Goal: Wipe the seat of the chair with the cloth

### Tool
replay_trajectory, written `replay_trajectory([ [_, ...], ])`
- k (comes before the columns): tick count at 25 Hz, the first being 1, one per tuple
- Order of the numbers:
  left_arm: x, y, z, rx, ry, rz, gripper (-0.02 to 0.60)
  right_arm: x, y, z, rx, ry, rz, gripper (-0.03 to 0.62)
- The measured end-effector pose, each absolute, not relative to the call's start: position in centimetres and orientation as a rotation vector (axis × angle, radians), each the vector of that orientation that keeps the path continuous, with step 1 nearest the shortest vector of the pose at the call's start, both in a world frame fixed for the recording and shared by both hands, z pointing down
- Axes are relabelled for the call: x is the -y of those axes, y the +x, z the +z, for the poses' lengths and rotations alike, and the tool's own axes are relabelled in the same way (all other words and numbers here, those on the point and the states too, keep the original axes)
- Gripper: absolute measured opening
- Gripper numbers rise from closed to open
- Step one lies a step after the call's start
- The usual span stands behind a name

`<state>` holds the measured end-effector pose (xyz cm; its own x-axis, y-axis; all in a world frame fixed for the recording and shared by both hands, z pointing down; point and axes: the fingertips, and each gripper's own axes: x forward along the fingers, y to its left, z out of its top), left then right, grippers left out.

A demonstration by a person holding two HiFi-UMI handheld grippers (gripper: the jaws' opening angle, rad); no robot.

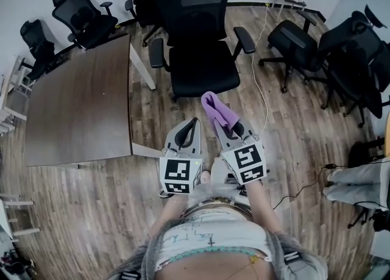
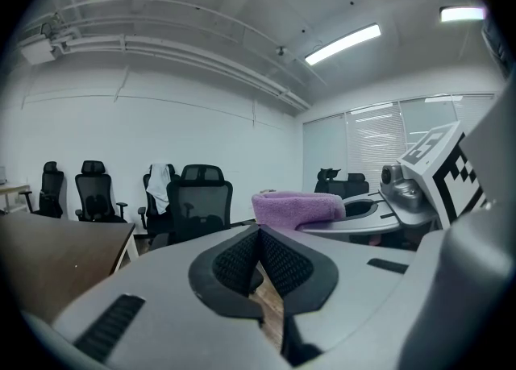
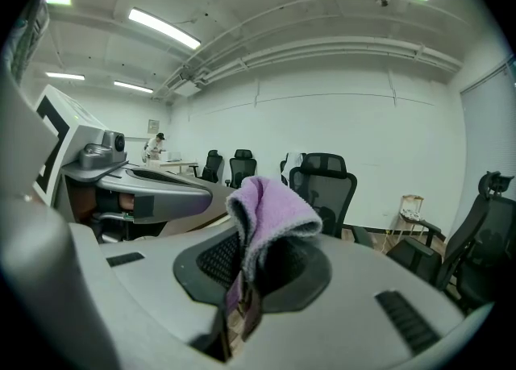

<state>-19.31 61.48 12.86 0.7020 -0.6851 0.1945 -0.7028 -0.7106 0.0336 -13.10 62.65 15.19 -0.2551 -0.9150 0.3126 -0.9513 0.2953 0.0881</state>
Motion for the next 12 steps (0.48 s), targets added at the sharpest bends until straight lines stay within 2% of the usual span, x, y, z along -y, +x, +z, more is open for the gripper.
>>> replay_trajectory([
  [12, -53.4, -12.2, 11.9, 1.148, 2.795, 0.270, 0.003, -54.1, -7.6, 14.6, 2.357, 1.602, 0.202, 0.048],
])
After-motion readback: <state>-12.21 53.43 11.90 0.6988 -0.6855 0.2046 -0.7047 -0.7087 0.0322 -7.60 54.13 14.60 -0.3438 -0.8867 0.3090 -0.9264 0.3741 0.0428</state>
